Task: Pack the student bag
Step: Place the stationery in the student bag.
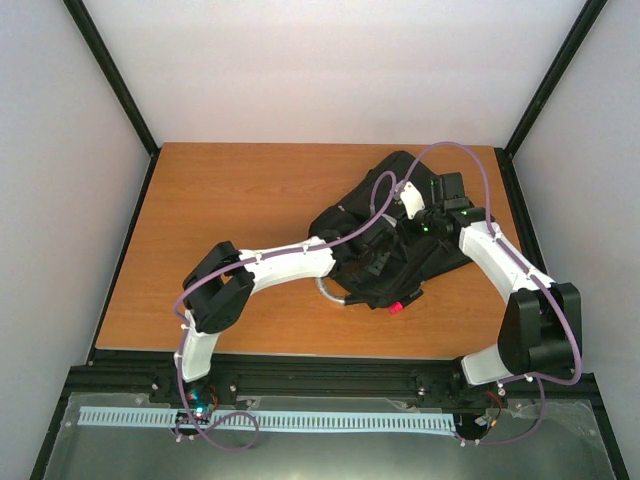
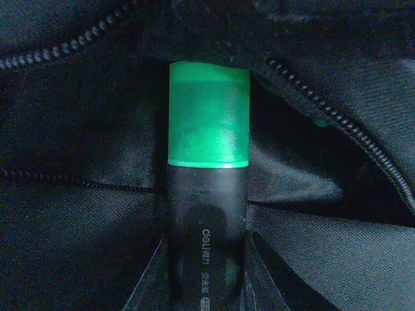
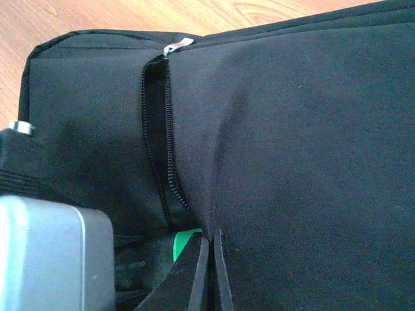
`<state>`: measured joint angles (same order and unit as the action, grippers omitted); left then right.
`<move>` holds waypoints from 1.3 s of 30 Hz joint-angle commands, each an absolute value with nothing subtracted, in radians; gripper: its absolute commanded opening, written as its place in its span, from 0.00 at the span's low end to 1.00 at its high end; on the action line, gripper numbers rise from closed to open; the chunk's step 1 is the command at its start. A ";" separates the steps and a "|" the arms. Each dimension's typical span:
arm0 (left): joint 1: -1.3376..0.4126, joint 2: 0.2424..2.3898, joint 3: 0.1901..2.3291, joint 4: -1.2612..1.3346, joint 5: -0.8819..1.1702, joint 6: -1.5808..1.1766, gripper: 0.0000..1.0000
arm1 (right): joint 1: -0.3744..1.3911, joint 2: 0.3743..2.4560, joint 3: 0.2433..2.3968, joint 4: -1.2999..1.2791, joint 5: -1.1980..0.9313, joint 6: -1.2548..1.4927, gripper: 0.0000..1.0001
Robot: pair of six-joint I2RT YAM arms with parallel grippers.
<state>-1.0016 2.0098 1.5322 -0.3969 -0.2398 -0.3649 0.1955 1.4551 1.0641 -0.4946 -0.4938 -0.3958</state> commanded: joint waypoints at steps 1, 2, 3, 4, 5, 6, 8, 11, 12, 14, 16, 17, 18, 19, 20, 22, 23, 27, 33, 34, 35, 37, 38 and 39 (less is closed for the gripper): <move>-0.996 2.019 1.580 -0.341 -0.234 -0.333 0.34 | 0.197 1.424 1.068 -0.476 -0.552 -0.395 0.03; -0.996 2.009 1.572 -0.339 -0.233 -0.335 0.38 | 0.196 1.425 1.069 -0.476 -0.552 -0.395 0.03; -0.996 1.998 1.563 -0.339 -0.234 -0.336 0.42 | 0.196 1.427 1.069 -0.477 -0.552 -0.396 0.03; -0.996 1.982 1.555 -0.339 -0.235 -0.337 0.45 | 0.196 1.430 1.068 -0.478 -0.553 -0.396 0.03; -0.996 1.967 1.543 -0.337 -0.236 -0.337 0.47 | 0.196 1.433 1.070 -0.479 -0.555 -0.397 0.03; -0.996 1.950 1.534 -0.335 -0.236 -0.336 0.49 | 0.195 1.435 1.070 -0.479 -0.556 -0.397 0.03; -0.996 1.913 1.512 -0.334 -0.228 -0.337 0.52 | 0.195 1.442 1.071 -0.480 -0.557 -0.398 0.03; -0.995 1.845 1.464 -0.325 -0.214 -0.350 0.53 | 0.195 1.445 1.071 -0.482 -0.558 -0.400 0.03; -0.996 1.818 1.440 -0.318 -0.204 -0.357 0.53 | 0.195 1.444 1.072 -0.483 -0.557 -0.400 0.03; -0.996 1.765 1.378 -0.298 -0.178 -0.373 0.52 | 0.195 1.442 1.072 -0.483 -0.557 -0.400 0.03; -0.996 1.720 1.316 -0.282 -0.146 -0.390 0.50 | 0.195 1.442 1.072 -0.483 -0.557 -0.401 0.03; -0.996 1.703 1.286 -0.275 -0.132 -0.395 0.49 | 0.194 1.442 1.074 -0.484 -0.558 -0.401 0.03; -0.996 1.690 1.260 -0.271 -0.127 -0.401 0.48 | 0.194 1.443 1.074 -0.484 -0.559 -0.401 0.03; -0.996 1.681 1.237 -0.267 -0.125 -0.409 0.45 | 0.194 1.443 1.074 -0.484 -0.560 -0.401 0.03; -0.996 1.675 1.215 -0.262 -0.125 -0.413 0.43 | 0.194 1.443 1.074 -0.485 -0.561 -0.401 0.03; -0.996 1.668 1.177 -0.251 -0.123 -0.419 0.35 | 0.195 1.444 1.073 -0.484 -0.560 -0.400 0.03; -0.996 1.669 1.164 -0.242 -0.119 -0.424 0.29 | 0.194 1.443 1.073 -0.485 -0.561 -0.400 0.03; -0.996 1.690 1.139 -0.202 -0.098 -0.424 0.04 | 0.193 1.444 1.073 -0.485 -0.560 -0.400 0.03; -0.995 1.763 1.181 -0.177 -0.130 -0.411 0.01 | 0.193 1.447 1.074 -0.485 -0.563 -0.398 0.03; -0.995 1.777 1.190 -0.171 -0.130 -0.405 0.01 | 0.193 1.447 1.074 -0.486 -0.562 -0.399 0.03; -0.996 1.792 1.202 -0.166 -0.130 -0.401 0.01 | 0.193 1.447 1.074 -0.487 -0.562 -0.398 0.03; -0.996 1.822 1.230 -0.161 -0.137 -0.393 0.01 | 0.193 1.448 1.073 -0.488 -0.564 -0.399 0.03; -0.995 1.838 1.245 -0.157 -0.140 -0.390 0.01 | 0.193 1.447 1.074 -0.487 -0.564 -0.399 0.03; -0.995 1.854 1.265 -0.153 -0.145 -0.385 0.01 | 0.193 1.447 1.073 -0.488 -0.564 -0.399 0.03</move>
